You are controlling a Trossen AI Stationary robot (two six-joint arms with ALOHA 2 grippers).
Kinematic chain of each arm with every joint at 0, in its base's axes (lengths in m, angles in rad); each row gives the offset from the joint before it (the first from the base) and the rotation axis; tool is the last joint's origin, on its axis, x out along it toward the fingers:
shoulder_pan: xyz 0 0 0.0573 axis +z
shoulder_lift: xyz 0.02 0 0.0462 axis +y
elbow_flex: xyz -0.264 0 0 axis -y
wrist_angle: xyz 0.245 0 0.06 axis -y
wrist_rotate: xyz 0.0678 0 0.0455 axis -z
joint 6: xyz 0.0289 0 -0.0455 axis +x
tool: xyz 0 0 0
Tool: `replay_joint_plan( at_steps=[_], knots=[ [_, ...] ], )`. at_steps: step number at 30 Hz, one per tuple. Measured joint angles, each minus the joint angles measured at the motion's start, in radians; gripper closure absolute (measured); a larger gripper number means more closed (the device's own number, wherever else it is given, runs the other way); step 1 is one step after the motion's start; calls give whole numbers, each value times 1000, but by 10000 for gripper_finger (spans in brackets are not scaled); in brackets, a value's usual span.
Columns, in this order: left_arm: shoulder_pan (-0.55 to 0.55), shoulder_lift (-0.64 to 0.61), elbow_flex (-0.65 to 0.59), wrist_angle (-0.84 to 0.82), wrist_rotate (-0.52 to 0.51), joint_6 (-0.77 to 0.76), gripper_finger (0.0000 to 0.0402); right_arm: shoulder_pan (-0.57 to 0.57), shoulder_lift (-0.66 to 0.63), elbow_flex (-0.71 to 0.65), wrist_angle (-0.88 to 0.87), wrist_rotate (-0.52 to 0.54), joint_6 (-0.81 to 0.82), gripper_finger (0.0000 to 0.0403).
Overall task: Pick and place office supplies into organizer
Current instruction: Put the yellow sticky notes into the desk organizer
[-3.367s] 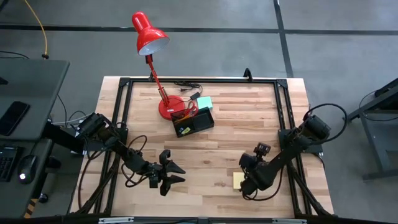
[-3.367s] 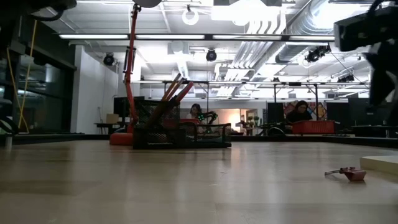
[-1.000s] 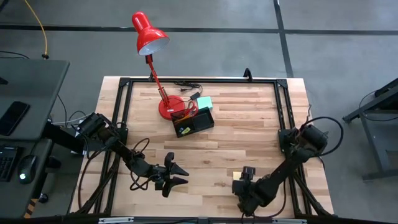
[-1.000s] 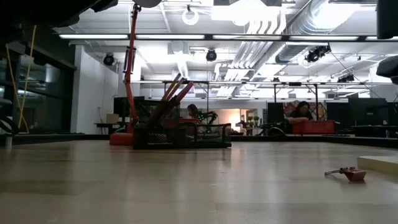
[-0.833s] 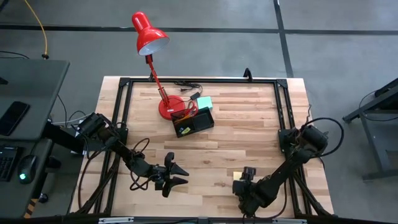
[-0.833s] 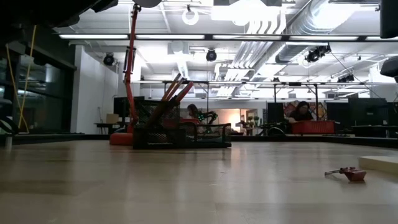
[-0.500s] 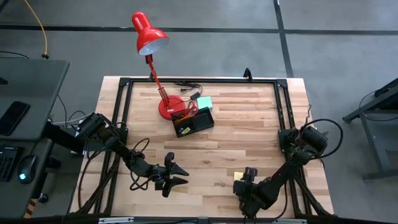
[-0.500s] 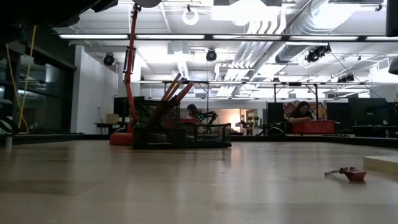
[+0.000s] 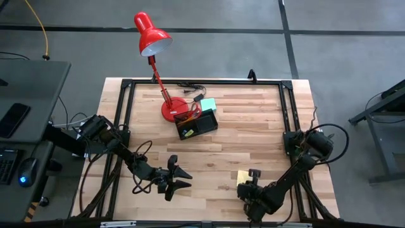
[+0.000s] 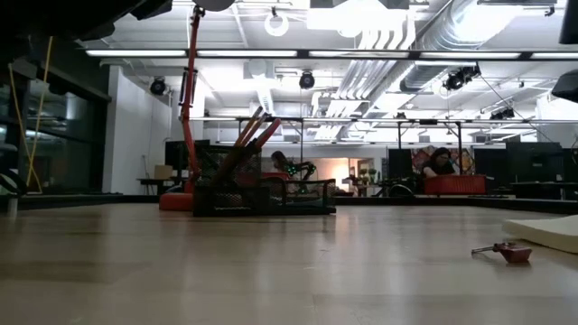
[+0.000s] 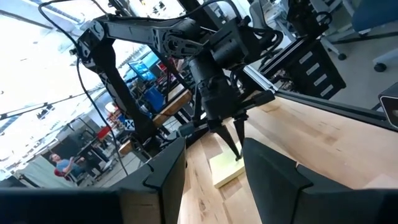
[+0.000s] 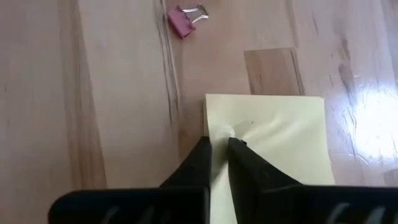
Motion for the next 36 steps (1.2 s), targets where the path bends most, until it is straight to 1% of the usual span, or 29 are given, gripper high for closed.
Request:
replay_joint_plan(
  at_steps=[2, 5, 9, 12, 16, 19, 21, 24, 32, 36],
  knots=[
    [0, 0, 0, 0, 0, -6, 250, -1, 2, 11, -18, -4, 10, 399],
    [0, 0, 0, 0, 0, -12, 250, 6, 8, 35, -70, 35, 30, 401],
    [0, 0, 0, -2, 0, -12, 250, 6, 15, 83, -176, 45, 41, 403],
    [0, 0, 0, -2, 0, -12, 250, 6, 14, 122, -247, 100, 49, 401],
    [0, 0, 0, -2, 0, -13, 250, 6, 13, 146, -274, 161, 46, 401],
    [0, 0, 0, -4, 0, -13, 250, -3, 13, 148, -290, 182, 43, 401],
    [0, 0, 0, -4, 0, -17, 250, -11, 12, 143, -302, 216, 42, 401],
    [0, 0, 0, -4, 0, -19, 250, -36, 11, 141, -326, 254, 32, 401],
    [0, 0, 0, 5, 0, -27, 250, -101, 10, 146, -365, 281, -2, 402],
    [0, 0, 0, 5, 0, -51, 250, -128, 9, 159, -427, 351, -5, 402]
  ],
)
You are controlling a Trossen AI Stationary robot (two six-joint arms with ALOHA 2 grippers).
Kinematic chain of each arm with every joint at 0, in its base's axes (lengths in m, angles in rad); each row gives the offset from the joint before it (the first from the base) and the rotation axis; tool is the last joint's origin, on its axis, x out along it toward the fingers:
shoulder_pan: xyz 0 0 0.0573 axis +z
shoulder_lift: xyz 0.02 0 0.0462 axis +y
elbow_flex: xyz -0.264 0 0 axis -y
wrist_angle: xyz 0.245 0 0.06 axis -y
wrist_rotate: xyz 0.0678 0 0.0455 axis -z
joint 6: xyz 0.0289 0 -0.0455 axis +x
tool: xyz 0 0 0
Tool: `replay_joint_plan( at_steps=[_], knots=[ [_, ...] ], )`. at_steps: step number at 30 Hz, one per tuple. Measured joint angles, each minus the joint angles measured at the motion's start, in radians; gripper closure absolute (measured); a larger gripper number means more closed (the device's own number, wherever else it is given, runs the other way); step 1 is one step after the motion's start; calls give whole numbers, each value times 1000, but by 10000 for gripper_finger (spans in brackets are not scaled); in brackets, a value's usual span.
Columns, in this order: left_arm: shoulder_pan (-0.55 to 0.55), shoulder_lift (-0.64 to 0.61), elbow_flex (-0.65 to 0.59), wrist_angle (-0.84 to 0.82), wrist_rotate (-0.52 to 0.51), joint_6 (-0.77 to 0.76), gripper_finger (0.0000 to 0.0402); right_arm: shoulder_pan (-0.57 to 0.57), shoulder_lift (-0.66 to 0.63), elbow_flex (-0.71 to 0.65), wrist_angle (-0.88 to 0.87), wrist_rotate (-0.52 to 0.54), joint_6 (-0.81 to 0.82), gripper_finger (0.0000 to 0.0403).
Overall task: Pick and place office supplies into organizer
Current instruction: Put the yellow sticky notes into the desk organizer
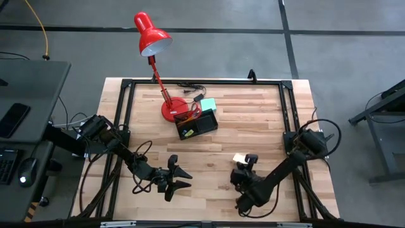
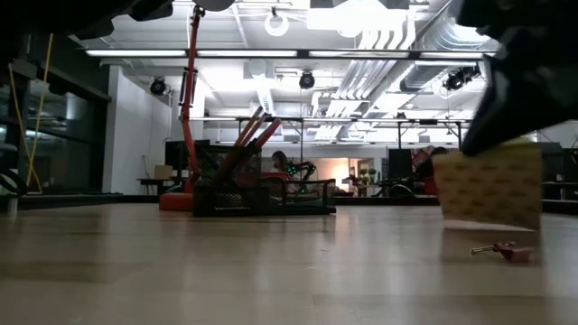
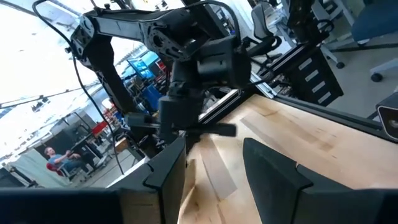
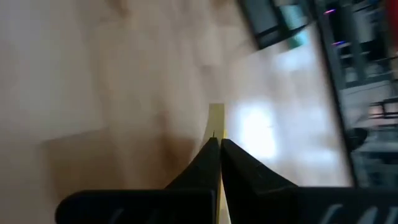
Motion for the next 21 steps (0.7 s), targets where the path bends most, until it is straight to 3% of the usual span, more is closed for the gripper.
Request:
replay_joint_plan(
  at_steps=[7, 11, 15, 21],
  knots=[
    [-2, 0, 0, 0, 8, -43, 250, -45, -44, 4, -49, 132, -15, 403],
    [-2, 0, 0, -42, 27, -118, 250, -67, -79, 4, -39, 125, -63, 403],
    [-2, 0, 0, -83, 26, -139, 250, -86, -119, 4, -8, -82, -52, 403],
    [-1, 0, 0, -95, 26, -157, 250, -73, -136, 2, 193, -430, -221, 369]
  ],
)
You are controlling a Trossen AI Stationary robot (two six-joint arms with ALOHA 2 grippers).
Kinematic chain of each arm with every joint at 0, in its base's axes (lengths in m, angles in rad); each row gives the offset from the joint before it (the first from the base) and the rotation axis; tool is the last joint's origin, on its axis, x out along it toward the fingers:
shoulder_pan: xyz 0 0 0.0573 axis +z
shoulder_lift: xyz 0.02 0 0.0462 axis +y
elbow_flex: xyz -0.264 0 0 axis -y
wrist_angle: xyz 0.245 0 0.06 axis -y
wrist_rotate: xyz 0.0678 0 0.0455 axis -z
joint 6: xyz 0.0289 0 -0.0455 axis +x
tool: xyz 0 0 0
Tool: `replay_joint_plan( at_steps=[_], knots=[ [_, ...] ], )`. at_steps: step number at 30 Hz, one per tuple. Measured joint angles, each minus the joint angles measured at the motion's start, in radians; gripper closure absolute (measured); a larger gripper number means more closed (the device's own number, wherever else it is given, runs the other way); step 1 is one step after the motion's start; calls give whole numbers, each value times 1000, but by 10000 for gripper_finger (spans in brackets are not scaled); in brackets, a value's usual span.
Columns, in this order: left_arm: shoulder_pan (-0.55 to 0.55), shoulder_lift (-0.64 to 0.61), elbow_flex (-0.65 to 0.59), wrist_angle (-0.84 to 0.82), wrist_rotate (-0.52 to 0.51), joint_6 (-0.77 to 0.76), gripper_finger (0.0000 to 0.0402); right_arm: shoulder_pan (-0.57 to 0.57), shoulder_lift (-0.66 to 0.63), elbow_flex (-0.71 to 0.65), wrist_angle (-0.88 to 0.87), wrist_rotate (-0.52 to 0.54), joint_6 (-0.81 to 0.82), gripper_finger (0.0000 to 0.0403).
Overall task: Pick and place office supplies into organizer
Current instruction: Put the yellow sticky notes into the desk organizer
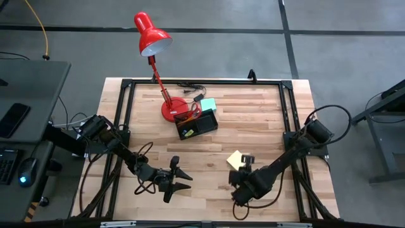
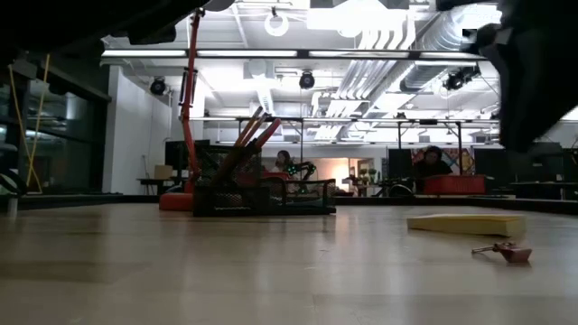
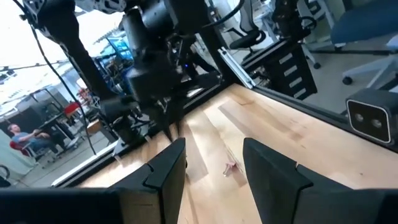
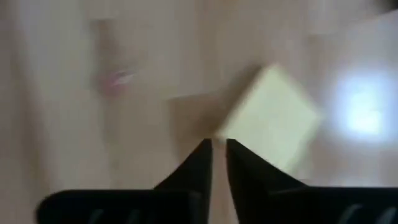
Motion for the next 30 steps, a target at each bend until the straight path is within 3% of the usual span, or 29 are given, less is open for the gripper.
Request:
replay_joint_plan(
  at_steps=[4, 9, 13, 19, 30],
  knots=[
    [-1, 0, 0, -7, 0, -17, 250, -3, 0, -5, 18, -151, 46, 299],
    [0, 0, 0, -7, 0, -23, 250, 17, 14, -5, 40, -15, 5, 191],
    [0, 0, 0, -11, 1, -26, 250, 16, 50, -51, 46, -9, 10, 133],
    [0, 0, 0, -24, 4, -27, 250, 18, 73, -110, 94, 71, -36, 139],
    [-1, 0, 0, -38, 4, -27, 250, -1, 66, -206, 202, 72, -67, 156]
  ],
)
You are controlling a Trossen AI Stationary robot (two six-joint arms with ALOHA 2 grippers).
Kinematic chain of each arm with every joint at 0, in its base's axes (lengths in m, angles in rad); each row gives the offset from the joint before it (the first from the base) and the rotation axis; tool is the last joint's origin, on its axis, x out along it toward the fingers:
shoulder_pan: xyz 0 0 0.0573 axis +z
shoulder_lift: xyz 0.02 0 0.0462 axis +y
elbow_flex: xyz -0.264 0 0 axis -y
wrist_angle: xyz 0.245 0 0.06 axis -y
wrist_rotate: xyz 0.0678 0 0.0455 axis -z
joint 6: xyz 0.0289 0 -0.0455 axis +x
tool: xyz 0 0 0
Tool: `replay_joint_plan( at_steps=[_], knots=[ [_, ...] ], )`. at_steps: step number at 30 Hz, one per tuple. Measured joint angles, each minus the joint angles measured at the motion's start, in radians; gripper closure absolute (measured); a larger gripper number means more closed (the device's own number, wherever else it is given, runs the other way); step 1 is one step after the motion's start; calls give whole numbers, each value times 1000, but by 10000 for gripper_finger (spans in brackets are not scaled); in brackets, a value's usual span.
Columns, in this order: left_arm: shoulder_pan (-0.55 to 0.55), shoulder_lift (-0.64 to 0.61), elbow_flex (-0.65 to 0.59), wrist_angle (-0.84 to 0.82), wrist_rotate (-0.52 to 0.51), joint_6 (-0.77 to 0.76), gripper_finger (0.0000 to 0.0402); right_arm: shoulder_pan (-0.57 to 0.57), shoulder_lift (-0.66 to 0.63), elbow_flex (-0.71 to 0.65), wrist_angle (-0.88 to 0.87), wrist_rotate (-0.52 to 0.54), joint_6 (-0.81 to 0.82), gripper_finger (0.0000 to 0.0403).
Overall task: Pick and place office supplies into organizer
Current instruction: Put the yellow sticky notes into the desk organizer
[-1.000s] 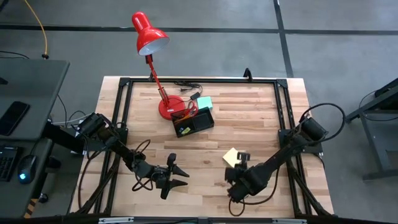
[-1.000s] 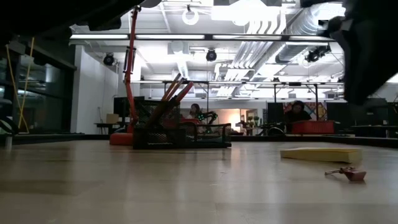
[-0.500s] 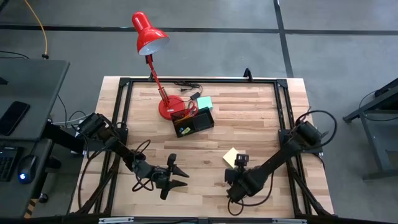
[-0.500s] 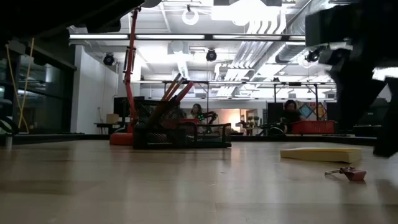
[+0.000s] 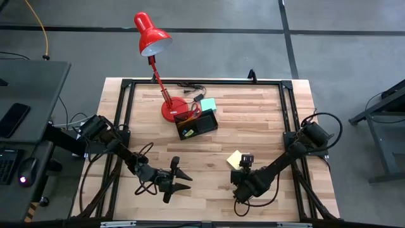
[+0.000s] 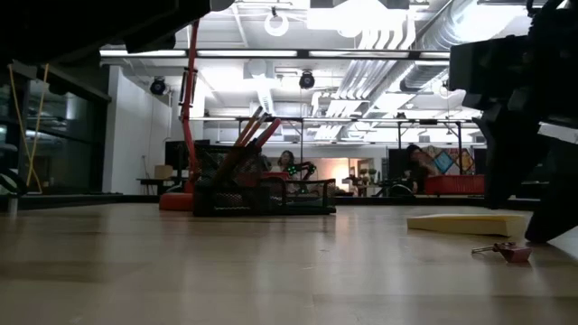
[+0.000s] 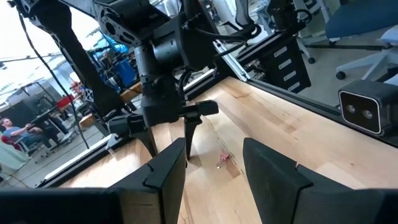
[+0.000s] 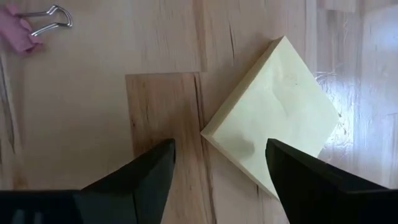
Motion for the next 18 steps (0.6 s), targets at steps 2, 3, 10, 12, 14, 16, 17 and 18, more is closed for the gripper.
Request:
replay_joint_plan(
  at_steps=[2, 3, 10, 12, 14, 16, 17, 18],
  knots=[
    [0, 0, 0, -1, 0, 0, 250, -2, 1, 0, 1, 12, -9, 157],
    [0, 0, 0, -1, 0, 1, 250, -3, 2, 2, 0, 23, -19, 157],
    [1, 0, 0, -3, 0, 0, 250, -19, 5, 2, 14, 72, -44, 166],
    [1, 0, 0, -6, 0, 0, 250, -19, 6, 2, 15, 90, -45, 172],
    [1, 0, 0, -6, 0, 0, 250, -22, 6, -2, 20, 93, -47, 181],
    [1, 0, 0, -7, 0, -4, 250, -27, 5, -19, 32, 78, -43, 190],
    [1, 0, 0, -7, 0, -7, 250, -31, 4, -31, 42, 62, -36, 196],
    [1, 0, 0, -7, 0, -10, 250, -34, 2, -44, 53, 47, -22, 201]
  ],
)
